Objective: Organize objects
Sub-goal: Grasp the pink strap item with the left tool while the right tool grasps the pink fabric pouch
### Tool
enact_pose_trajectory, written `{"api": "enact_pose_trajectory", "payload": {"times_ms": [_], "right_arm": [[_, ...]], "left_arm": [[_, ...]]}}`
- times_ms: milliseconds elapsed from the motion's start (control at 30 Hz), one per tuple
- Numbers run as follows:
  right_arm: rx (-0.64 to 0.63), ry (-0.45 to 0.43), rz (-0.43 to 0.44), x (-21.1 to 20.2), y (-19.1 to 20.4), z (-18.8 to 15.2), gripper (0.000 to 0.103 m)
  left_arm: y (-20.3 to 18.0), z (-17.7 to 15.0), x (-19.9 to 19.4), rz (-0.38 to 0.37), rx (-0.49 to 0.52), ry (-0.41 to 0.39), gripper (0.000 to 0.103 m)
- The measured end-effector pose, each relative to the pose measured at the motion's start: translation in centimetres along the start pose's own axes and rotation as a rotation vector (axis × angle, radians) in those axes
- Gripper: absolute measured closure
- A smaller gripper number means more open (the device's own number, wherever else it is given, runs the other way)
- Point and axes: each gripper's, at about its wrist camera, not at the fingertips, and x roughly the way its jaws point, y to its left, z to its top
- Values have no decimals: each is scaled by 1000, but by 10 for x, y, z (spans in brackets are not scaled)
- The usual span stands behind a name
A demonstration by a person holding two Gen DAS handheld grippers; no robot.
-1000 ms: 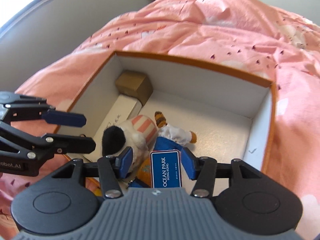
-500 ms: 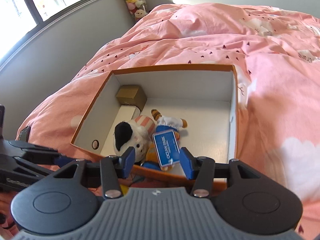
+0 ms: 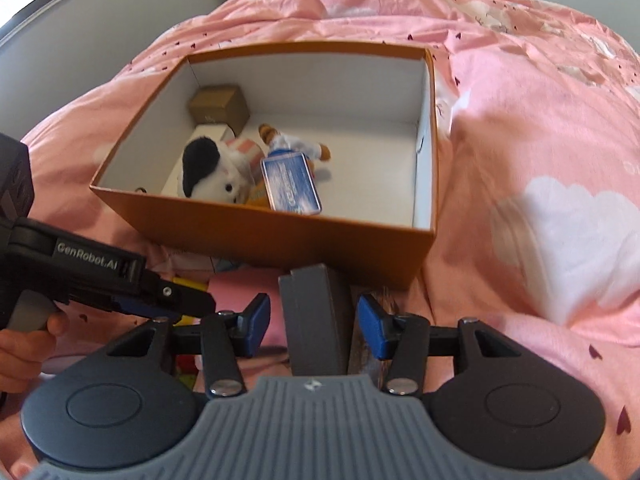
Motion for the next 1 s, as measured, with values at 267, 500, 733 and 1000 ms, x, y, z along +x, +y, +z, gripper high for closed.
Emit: {"api": "enact_pose_trajectory", "payload": {"times_ms": [267, 500, 733, 1000], "right_arm": [[-16, 32, 5, 15, 3, -3, 51], [-29, 32, -3, 14, 8, -4, 51], [-20, 12, -7, 2, 11, -3, 51], [68, 35, 100, -19, 10, -6, 52]], "left_arm": [[7, 5, 14, -28, -48, 7, 46], [5, 5, 6, -35, -44, -48, 65], [-23, -2, -20, 1, 104, -131, 76], [-61, -15, -50, 157, 366, -194, 85]]}}
